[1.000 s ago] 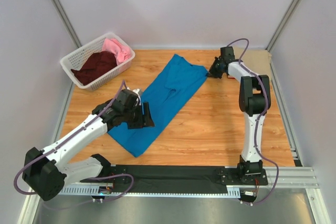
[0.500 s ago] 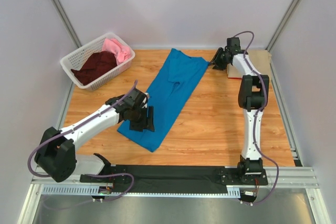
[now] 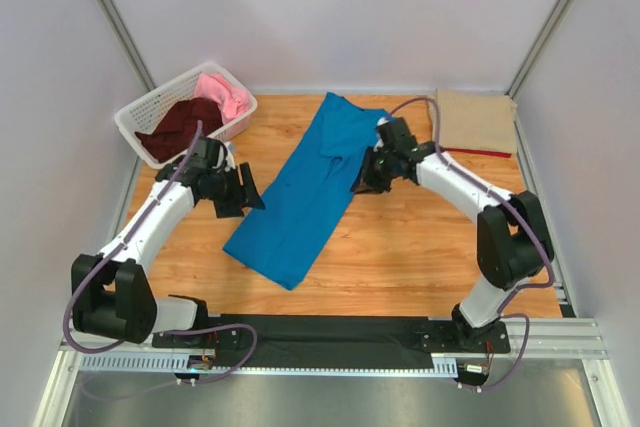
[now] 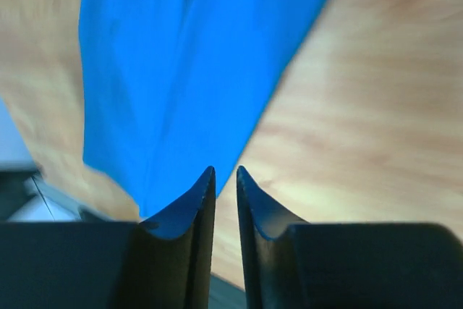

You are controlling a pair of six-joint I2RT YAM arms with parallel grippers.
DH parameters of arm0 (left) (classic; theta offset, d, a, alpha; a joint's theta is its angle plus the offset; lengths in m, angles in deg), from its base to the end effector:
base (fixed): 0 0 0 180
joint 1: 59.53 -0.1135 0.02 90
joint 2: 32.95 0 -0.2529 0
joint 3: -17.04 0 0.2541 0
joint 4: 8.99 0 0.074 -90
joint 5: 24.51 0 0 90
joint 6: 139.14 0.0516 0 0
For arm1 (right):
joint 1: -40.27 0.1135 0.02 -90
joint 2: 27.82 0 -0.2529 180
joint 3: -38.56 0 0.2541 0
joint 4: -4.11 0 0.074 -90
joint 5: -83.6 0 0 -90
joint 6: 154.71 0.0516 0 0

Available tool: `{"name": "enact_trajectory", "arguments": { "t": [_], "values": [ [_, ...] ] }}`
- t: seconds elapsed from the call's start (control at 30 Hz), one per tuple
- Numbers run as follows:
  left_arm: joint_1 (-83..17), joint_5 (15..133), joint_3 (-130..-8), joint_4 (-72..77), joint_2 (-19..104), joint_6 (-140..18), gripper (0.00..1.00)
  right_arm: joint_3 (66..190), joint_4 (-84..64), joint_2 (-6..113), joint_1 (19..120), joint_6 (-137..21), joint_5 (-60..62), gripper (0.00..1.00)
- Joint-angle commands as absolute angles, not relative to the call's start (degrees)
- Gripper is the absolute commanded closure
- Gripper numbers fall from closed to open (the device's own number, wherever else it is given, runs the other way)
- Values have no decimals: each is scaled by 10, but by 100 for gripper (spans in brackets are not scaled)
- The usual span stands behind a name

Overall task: Fold and stack the t-shirts
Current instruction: Fold the tshirt

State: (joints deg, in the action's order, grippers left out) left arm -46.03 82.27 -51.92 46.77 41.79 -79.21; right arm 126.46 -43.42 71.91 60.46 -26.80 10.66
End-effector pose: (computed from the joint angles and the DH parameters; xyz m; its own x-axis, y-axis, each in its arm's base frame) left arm 0.2543 -0.0764 0.2234 -0.9188 -0.2728 -0.2852 -0.1191 0.8807 -0.4584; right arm 0.3461 0.1434 0.2046 -0.9261 0.2853 -0.2470 0.1251 0.8497 0.5123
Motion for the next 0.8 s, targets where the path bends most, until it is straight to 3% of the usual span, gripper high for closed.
{"name": "enact_trajectory", "arguments": {
  "t": [0.0, 0.27, 0.77],
  "values": [
    [-526, 901, -568, 481, 424, -742, 31, 1201, -379, 672, 703, -260, 115, 83],
    [-591, 854, -614, 533, 467, -667, 31, 1236, -371, 720, 892, -264, 100, 92],
    [-591, 861, -580, 505, 481, -659, 32, 1262, -343, 818, 984, -260, 116, 96]
  ]
}}
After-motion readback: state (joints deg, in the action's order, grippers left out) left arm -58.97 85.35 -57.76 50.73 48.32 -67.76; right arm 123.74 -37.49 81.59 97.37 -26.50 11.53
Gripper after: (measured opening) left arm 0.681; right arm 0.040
